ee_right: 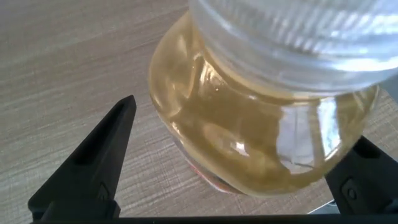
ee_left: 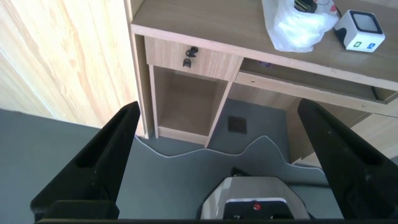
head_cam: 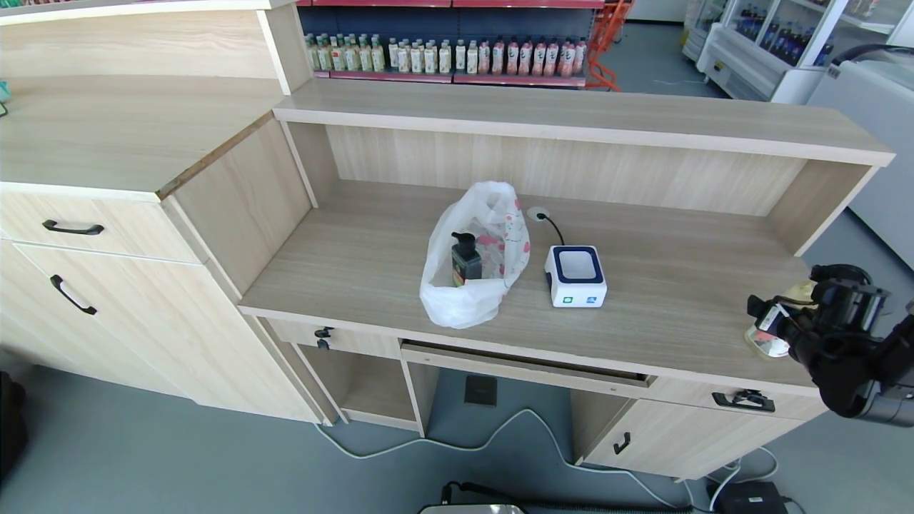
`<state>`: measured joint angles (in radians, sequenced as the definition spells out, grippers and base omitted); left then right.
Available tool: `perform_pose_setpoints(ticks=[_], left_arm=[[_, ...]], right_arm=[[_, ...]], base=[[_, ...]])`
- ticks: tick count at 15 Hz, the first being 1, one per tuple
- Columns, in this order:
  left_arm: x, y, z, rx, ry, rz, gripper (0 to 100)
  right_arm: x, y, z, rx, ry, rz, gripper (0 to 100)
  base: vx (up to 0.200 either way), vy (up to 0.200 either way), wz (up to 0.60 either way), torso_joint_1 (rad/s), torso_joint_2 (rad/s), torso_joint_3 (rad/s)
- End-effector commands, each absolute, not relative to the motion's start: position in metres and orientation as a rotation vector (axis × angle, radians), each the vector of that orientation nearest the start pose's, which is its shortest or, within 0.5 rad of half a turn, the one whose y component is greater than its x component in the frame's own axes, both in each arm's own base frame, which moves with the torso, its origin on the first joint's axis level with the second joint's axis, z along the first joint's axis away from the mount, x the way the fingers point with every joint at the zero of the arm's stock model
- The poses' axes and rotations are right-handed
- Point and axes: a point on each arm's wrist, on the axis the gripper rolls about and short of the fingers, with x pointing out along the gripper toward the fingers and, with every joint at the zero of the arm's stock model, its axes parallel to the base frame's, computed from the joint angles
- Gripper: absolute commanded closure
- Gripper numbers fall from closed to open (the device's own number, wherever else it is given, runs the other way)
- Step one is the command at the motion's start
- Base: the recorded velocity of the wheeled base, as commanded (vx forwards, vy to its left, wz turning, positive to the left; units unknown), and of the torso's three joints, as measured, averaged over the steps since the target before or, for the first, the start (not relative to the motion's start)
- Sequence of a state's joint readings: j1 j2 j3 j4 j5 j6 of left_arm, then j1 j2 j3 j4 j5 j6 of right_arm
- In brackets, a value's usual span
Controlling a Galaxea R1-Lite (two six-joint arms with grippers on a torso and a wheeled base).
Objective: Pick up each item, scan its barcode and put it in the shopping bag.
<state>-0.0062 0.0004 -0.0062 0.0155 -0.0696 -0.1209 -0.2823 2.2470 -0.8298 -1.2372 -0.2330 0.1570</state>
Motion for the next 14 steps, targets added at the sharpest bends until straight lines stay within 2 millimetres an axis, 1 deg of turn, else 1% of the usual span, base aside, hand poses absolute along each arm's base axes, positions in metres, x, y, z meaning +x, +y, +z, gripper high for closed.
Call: perform_pose_setpoints(ticks=[1, 5, 7, 8, 14], left_arm=[[-0.023, -0.001, 0.076, -0.121, 0.014, -0.075, 0], [-0.023, -0.001, 0.076, -0.121, 0.014, -0.075, 0], [-0.023, -0.001, 0.076, -0.121, 0.014, -0.076, 0], [-0.023, -0.001, 0.076, -0.121, 0.014, -0.076, 0], [-0.023, -0.001, 0.076, -0.121, 0.014, -0.075, 0]], right_arm=[[0.381, -0.116, 0.048, 0.154, 0.140, -0.525, 0], [0.395, -0.121, 0.044, 0.121, 0.124, -0.525, 0], [0.400, -0.123, 0.046, 0.107, 0.111, -0.521, 0], [0.400, -0.123, 0.046, 0.101, 0.109, -0.519, 100], [0.401, -0.124, 0.049, 0.056, 0.109, -0.518, 100]], base=[[0.000, 0.000, 0.00, 0.000, 0.00, 0.000], [0.000, 0.000, 0.00, 0.000, 0.00, 0.000], [0.000, 0.000, 0.00, 0.000, 0.00, 0.000], [0.000, 0.000, 0.00, 0.000, 0.00, 0.000], [0.000, 0.000, 0.00, 0.000, 0.00, 0.000]])
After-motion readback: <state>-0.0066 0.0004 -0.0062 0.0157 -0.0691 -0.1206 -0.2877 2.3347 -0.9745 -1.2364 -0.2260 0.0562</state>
